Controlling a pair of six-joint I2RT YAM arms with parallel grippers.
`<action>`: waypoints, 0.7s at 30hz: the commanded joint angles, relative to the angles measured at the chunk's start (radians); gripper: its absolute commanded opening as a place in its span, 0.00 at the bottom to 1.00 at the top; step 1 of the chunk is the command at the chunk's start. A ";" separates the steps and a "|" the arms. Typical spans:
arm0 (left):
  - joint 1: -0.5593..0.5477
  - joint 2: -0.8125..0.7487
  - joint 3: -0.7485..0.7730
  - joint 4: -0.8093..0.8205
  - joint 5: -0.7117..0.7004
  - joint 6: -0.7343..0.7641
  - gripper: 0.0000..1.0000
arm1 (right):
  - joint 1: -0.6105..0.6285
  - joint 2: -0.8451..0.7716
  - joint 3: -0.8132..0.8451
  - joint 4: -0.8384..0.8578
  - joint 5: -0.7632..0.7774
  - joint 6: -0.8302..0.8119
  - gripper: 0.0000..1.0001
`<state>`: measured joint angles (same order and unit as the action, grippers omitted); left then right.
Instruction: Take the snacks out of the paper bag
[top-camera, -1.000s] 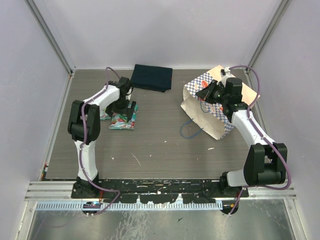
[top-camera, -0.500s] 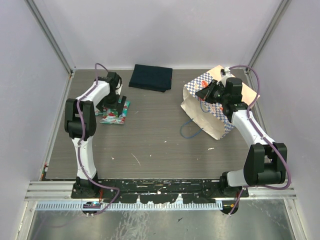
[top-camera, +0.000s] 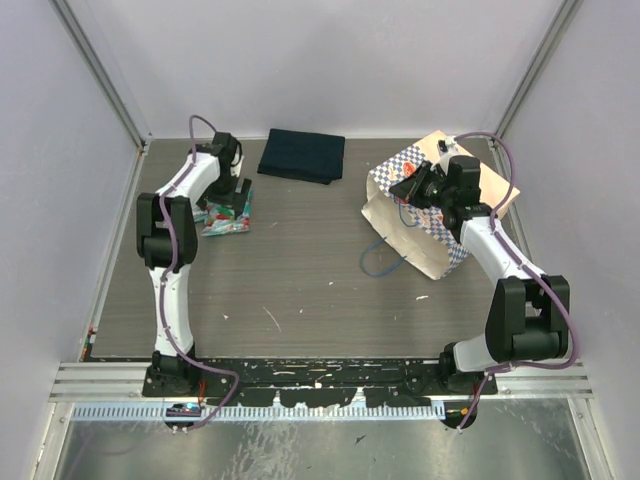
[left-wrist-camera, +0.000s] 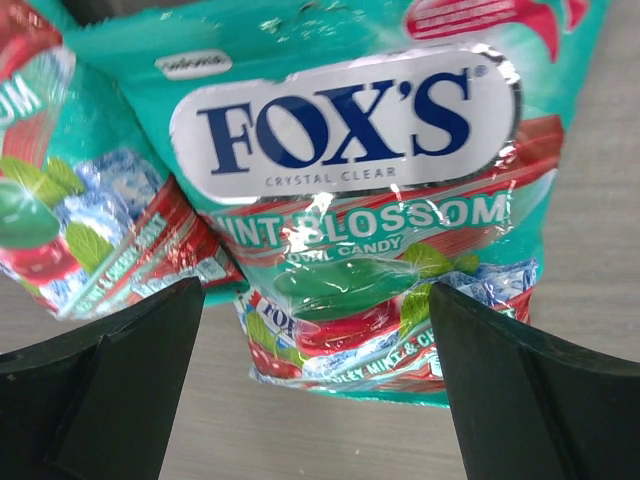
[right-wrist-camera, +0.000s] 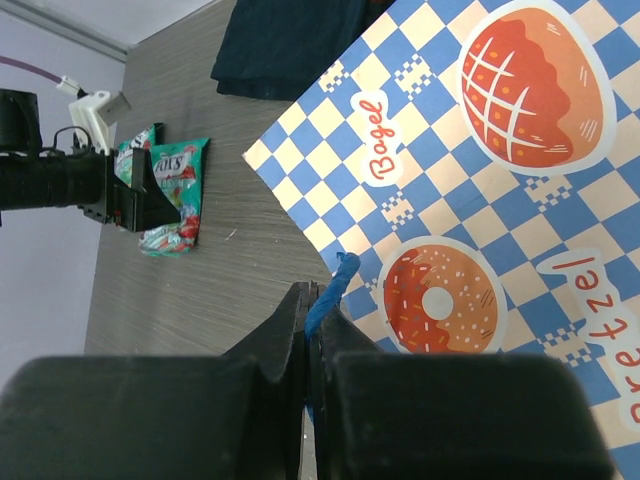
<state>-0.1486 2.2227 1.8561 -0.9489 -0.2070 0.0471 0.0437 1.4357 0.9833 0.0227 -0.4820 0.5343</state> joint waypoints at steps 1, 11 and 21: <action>0.022 0.095 0.131 0.039 -0.030 0.016 0.98 | -0.002 0.005 0.024 0.056 -0.015 0.008 0.07; 0.038 0.262 0.383 -0.023 -0.019 0.038 0.98 | -0.002 0.014 0.034 0.053 -0.011 0.002 0.07; 0.011 0.229 0.332 -0.008 0.152 0.033 0.98 | -0.002 0.016 0.035 0.051 -0.012 0.007 0.07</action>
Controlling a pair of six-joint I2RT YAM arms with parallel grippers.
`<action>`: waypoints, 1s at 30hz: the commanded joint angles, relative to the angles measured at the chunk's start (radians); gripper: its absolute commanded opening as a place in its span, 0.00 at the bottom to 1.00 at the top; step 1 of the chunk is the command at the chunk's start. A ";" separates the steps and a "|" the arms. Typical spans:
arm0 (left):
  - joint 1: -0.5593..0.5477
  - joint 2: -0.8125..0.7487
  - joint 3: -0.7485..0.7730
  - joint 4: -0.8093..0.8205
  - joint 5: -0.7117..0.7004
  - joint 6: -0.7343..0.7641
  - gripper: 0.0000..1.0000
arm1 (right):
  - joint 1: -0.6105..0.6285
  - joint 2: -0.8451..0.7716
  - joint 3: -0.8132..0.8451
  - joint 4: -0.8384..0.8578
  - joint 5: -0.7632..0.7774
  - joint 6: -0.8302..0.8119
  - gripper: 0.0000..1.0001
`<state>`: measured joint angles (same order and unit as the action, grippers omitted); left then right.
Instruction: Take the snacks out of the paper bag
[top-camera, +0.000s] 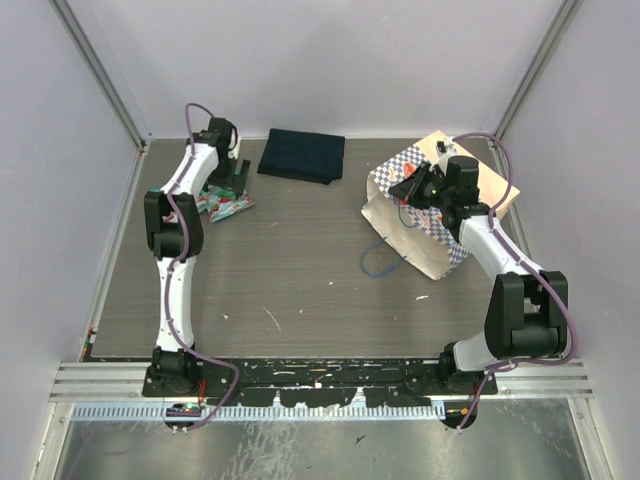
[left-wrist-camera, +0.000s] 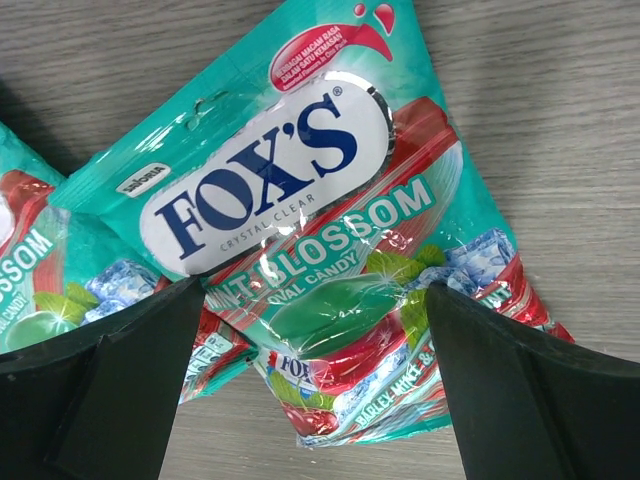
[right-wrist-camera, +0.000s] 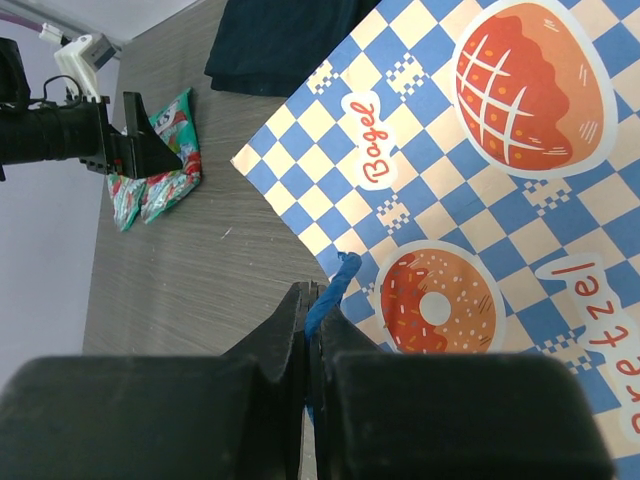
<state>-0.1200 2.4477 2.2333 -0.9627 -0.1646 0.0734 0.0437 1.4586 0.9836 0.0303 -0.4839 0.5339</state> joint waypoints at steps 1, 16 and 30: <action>-0.024 -0.008 -0.063 0.012 0.129 0.011 0.98 | -0.002 -0.009 0.034 0.044 -0.009 0.006 0.07; -0.035 -0.092 -0.205 -0.031 0.387 0.195 1.00 | -0.003 -0.020 0.029 0.044 -0.015 0.011 0.07; -0.034 -0.447 -0.363 0.211 0.368 0.191 0.98 | -0.002 -0.015 0.019 0.073 -0.042 0.019 0.08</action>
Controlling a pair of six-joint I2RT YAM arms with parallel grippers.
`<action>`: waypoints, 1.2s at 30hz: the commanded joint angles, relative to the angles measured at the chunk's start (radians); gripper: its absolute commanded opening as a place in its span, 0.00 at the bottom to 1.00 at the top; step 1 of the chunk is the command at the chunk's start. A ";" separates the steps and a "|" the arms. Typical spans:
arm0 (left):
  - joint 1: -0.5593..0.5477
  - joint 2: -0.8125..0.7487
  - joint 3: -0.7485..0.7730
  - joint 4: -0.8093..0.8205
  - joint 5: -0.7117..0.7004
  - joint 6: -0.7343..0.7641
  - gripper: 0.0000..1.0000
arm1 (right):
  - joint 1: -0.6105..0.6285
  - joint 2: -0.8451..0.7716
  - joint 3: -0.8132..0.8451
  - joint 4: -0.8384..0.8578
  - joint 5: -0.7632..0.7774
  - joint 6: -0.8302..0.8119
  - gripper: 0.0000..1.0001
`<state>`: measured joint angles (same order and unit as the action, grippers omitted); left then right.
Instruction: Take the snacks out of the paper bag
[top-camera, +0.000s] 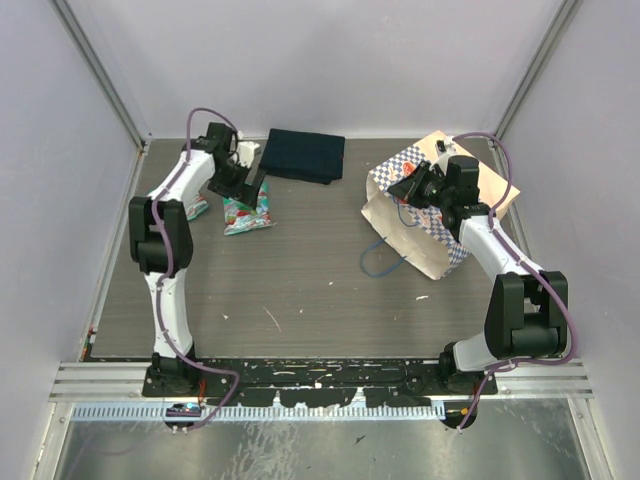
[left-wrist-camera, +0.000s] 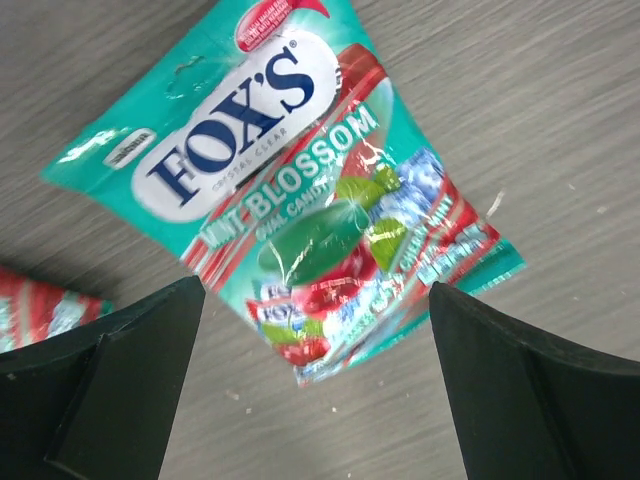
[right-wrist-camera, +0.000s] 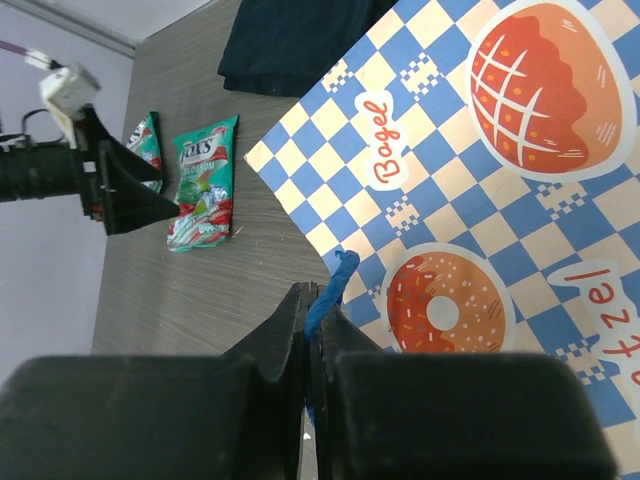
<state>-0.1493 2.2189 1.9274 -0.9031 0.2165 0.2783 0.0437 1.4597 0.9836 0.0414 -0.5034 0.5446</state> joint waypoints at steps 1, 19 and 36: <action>-0.002 -0.258 -0.089 0.189 -0.034 -0.024 0.98 | -0.002 -0.016 0.017 0.062 -0.023 0.008 0.08; 0.269 -0.272 -0.248 0.247 -0.391 -0.485 0.98 | -0.002 -0.035 0.008 0.075 -0.050 0.010 0.15; 0.269 -0.072 -0.147 0.289 -0.474 -0.587 0.99 | -0.002 -0.033 0.014 0.059 -0.039 -0.007 0.16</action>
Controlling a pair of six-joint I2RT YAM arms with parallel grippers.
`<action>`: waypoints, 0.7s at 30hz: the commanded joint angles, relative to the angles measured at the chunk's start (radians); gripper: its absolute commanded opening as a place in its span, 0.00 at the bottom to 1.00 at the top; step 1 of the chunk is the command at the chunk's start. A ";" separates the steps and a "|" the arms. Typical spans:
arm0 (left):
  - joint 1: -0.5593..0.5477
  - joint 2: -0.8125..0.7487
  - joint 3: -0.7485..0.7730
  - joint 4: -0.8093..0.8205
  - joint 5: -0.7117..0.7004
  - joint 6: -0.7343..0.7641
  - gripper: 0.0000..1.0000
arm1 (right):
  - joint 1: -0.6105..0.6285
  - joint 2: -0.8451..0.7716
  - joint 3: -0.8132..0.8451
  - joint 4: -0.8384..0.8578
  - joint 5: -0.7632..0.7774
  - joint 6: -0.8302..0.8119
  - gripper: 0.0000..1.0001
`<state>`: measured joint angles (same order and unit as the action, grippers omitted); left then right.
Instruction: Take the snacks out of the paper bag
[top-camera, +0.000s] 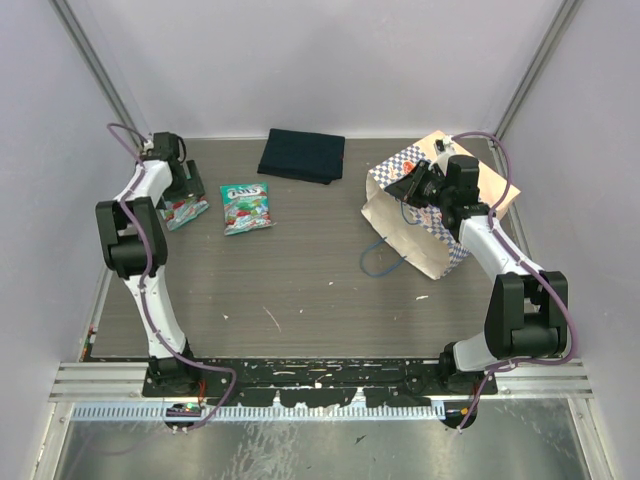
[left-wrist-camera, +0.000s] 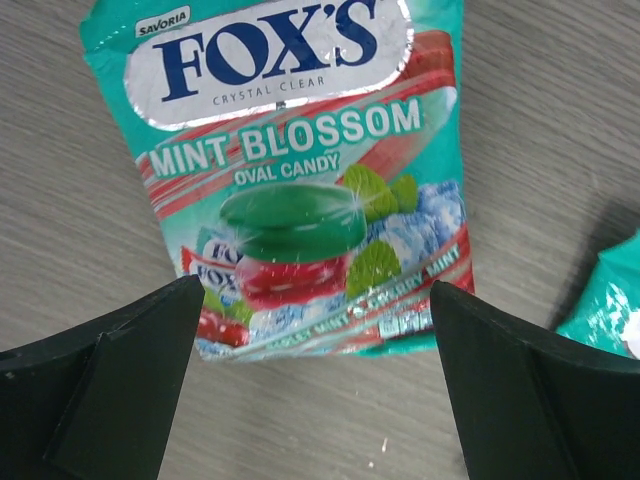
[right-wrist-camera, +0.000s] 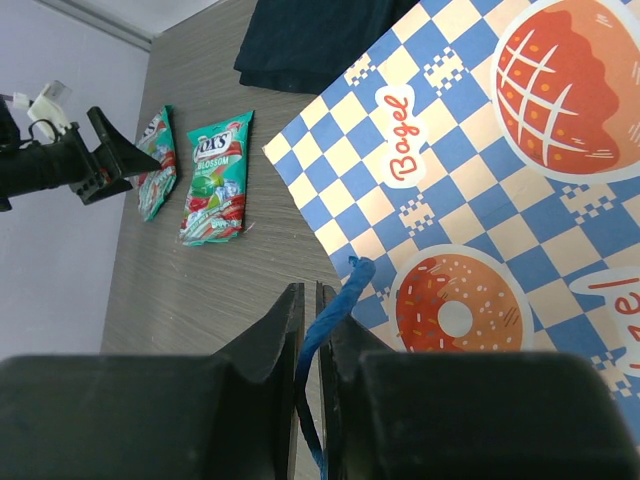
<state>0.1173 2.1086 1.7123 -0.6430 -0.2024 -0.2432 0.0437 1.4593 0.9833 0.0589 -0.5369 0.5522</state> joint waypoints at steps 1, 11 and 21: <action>0.002 0.056 0.076 0.030 -0.054 -0.077 0.99 | -0.002 -0.032 0.015 0.041 -0.004 -0.014 0.16; 0.002 0.082 0.006 -0.002 0.110 0.004 0.98 | -0.002 -0.018 0.022 0.037 0.000 -0.013 0.16; -0.018 -0.112 -0.311 0.065 0.248 0.166 0.92 | -0.002 -0.006 0.017 0.061 -0.021 0.011 0.16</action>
<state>0.1127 2.0396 1.5009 -0.5262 -0.0521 -0.1429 0.0437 1.4597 0.9833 0.0601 -0.5377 0.5529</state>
